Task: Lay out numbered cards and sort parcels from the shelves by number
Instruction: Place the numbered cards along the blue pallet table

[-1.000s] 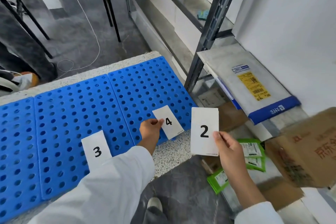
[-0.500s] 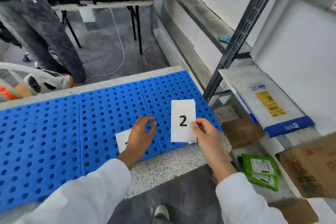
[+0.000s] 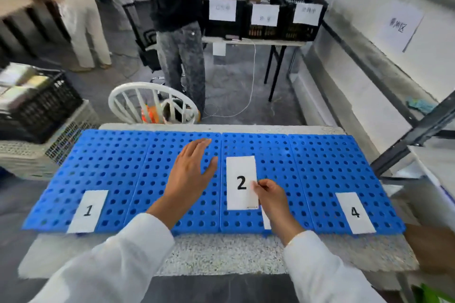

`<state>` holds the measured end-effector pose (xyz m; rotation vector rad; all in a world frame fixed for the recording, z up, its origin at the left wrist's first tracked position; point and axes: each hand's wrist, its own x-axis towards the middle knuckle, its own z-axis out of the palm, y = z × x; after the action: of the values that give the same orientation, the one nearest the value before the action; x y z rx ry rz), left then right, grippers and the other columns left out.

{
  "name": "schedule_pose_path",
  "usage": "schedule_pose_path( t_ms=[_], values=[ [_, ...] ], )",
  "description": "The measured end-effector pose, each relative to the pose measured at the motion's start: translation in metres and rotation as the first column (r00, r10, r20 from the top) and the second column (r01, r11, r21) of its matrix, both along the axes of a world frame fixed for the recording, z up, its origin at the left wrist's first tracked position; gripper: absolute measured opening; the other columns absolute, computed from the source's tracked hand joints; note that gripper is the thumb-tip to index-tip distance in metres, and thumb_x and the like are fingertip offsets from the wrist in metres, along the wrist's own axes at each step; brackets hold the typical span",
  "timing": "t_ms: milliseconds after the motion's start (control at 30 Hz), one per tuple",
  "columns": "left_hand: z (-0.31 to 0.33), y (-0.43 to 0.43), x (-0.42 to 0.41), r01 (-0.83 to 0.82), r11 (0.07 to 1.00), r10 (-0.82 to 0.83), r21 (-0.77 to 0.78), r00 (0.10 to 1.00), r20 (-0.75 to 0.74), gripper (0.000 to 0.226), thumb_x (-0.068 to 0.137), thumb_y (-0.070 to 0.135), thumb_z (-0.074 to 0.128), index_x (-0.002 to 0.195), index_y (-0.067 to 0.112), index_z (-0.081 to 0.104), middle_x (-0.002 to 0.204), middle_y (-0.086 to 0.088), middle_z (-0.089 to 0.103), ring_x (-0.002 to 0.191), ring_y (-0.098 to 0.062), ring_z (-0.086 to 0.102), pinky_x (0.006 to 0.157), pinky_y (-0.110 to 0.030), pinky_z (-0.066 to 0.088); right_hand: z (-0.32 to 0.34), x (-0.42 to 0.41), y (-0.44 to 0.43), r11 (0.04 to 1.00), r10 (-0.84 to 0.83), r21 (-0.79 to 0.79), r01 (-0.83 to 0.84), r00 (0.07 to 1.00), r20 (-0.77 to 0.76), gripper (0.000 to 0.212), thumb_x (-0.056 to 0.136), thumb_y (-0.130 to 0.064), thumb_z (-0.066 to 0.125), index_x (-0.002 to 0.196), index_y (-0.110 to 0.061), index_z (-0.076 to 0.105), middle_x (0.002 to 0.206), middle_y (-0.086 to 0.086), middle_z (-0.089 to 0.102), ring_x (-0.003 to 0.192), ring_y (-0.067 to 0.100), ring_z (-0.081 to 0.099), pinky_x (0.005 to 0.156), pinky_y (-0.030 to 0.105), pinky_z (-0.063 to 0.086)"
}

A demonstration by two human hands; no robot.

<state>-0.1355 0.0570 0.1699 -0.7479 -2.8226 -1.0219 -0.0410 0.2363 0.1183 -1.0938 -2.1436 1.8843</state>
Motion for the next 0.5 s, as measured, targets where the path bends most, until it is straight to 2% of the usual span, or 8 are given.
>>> schedule_pose_path(
  t_ms=[100,167,367,467,500],
  values=[
    [-0.003,-0.04,-0.01,-0.017,0.999,0.016,-0.042,1.0,-0.02,0.052,0.097,0.044,0.045,0.145,0.025,0.037,0.146,0.011,0.038,0.135,-0.01,0.035,0.108,-0.03,0.035,-0.012,-0.02,-0.034,0.999,0.035,-0.009,-0.034,0.997,0.069,0.018,0.094,-0.025,0.059,0.083,-0.011,0.061,0.073,0.001,0.06,0.061,0.012,0.051,0.051,0.024,0.037],
    [-0.008,-0.066,-0.016,-0.035,0.998,0.034,-0.06,0.999,-0.018,0.053,0.097,0.045,0.045,0.145,0.025,0.036,0.146,0.011,0.037,0.135,-0.01,0.035,0.108,-0.03,0.035,-0.021,-0.03,-0.056,0.999,0.048,-0.023,-0.046,0.996,0.082,0.016,0.093,-0.023,0.061,0.084,-0.01,0.063,0.078,0.003,0.064,0.064,0.012,0.054,0.053,0.023,0.04],
    [-0.021,-0.124,-0.024,-0.058,0.991,0.054,-0.125,0.998,-0.032,0.055,0.096,0.046,0.045,0.146,0.023,0.036,0.147,0.01,0.039,0.138,-0.01,0.033,0.114,-0.028,0.029,-0.042,-0.063,-0.124,0.99,0.119,-0.092,-0.11,0.988,0.094,0.014,0.092,-0.016,0.063,0.077,-0.015,0.063,0.079,0.002,0.067,0.075,0.019,0.06,0.067,0.028,0.048],
    [-0.028,-0.144,-0.025,-0.066,0.987,0.064,-0.144,0.998,-0.02,0.057,0.096,0.048,0.044,0.147,0.023,0.035,0.147,0.01,0.038,0.138,-0.009,0.032,0.113,-0.026,0.027,-0.06,-0.076,-0.15,0.982,0.118,-0.162,-0.097,0.985,0.127,0.007,0.089,-0.012,0.066,0.082,-0.01,0.065,0.088,0.01,0.07,0.08,0.025,0.065,0.076,0.037,0.054],
    [-0.03,-0.15,-0.028,-0.078,0.987,0.078,-0.141,0.997,-0.008,0.057,0.096,0.048,0.044,0.147,0.023,0.035,0.148,0.011,0.037,0.138,-0.009,0.032,0.112,-0.025,0.027,-0.066,-0.079,-0.157,0.979,0.119,-0.18,-0.093,0.983,0.138,0.005,0.088,-0.011,0.066,0.084,-0.008,0.065,0.088,0.011,0.07,0.078,0.025,0.064,0.075,0.038,0.054]
  ],
)
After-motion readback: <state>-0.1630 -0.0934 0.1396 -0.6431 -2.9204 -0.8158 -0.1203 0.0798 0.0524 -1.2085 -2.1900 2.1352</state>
